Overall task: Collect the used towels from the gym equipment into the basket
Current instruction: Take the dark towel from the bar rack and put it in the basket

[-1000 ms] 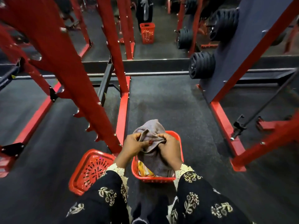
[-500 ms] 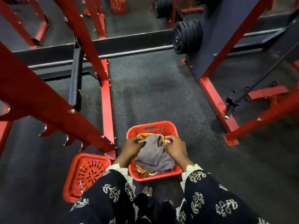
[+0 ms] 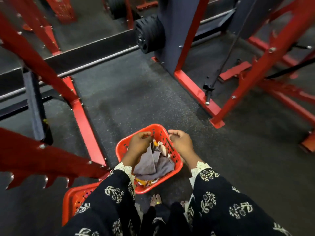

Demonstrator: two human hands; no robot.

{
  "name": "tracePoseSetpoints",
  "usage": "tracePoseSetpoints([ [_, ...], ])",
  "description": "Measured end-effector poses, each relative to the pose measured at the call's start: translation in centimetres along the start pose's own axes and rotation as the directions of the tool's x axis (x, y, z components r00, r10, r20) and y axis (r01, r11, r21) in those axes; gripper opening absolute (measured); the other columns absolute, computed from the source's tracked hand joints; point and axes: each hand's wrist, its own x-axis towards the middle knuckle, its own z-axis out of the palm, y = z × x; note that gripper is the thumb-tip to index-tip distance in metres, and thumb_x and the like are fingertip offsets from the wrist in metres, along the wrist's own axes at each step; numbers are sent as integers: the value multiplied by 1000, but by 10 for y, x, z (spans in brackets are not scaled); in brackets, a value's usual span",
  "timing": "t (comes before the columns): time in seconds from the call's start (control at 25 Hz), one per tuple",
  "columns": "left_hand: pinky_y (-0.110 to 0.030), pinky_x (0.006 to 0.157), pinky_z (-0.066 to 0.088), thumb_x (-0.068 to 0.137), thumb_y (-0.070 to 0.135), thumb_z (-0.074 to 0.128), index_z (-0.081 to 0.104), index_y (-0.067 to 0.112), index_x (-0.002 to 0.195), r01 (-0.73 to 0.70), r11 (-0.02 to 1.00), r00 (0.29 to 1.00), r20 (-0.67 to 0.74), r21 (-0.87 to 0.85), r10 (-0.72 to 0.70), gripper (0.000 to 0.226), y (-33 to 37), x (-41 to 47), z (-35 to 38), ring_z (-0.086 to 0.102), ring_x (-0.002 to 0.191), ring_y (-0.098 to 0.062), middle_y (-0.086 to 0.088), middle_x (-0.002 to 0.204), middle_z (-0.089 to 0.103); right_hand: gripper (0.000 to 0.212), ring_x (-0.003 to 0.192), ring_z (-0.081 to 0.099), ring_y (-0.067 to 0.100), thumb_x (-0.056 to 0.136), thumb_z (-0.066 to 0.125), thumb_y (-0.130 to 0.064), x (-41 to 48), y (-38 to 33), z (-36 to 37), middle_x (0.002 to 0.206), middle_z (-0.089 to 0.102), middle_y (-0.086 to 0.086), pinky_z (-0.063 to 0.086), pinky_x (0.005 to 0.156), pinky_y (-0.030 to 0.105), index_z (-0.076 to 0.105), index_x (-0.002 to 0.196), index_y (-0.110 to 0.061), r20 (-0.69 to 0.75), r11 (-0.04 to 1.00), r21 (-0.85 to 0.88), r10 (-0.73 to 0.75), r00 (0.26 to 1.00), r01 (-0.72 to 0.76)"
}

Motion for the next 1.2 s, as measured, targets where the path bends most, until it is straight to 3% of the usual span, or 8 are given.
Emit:
tracePoseSetpoints([
  [0.08,-17,45,40,94,5,53,63,15,103,-56,998,995,78,-21,58,17,25,-9,27,51,63,-15,-4,77,60,22,93,67,21,88,58,-10,-10,-6,-30,93,71,0,53,93,41,71,102,-21,-66,991,135,-1,998,10],
  [0.24,-23,55,38,94,11,57,61,16,112,-183,983,948,265,-10,179,19,76,-49,118,53,67,-13,1,83,61,21,80,58,18,92,55,-9,-51,-9,-131,82,64,0,46,65,25,68,96,-25,-296,909,393,-19,955,140],
  [0.44,-28,71,46,95,14,55,60,22,109,-309,950,800,530,-37,281,17,104,-148,262,61,79,-14,4,91,66,19,93,65,17,96,51,-14,-138,31,-286,98,69,-1,50,77,28,66,104,-23,-587,806,492,27,809,331],
  [0.56,-31,76,50,94,14,56,60,20,110,-323,943,670,685,-78,286,17,95,-240,358,64,84,-18,1,96,66,21,102,66,23,98,47,-16,-220,81,-381,114,67,9,50,85,31,63,111,-22,-733,756,504,118,670,418],
  [0.68,-28,71,51,94,13,56,60,19,113,-342,935,520,809,-97,274,20,66,-343,448,66,80,-16,1,96,67,21,102,67,28,96,49,-14,-319,143,-465,119,67,16,48,77,27,63,110,-21,-845,720,473,208,492,508],
  [0.8,-29,71,51,94,14,57,61,17,116,-358,929,356,905,-96,231,22,29,-437,518,66,81,-17,-1,100,67,19,103,67,24,96,50,-15,-410,197,-525,113,69,9,52,81,32,64,106,-24,-910,722,408,277,308,558],
  [0.92,-30,73,51,94,15,57,61,16,116,-395,917,178,975,-53,133,22,-17,-538,576,66,84,-18,0,100,68,20,105,66,20,96,50,-19,-499,256,-570,108,69,-1,52,92,38,65,104,-29,-917,714,373,379,121,593],
  [1.2,-41,88,54,94,19,59,63,19,118,-488,873,-150,986,-10,-73,24,-123,-733,688,68,96,-23,-3,110,70,21,101,66,14,97,48,-21,-661,393,-637,104,69,-4,52,81,27,65,99,-32,-811,702,305,546,-211,644],
])
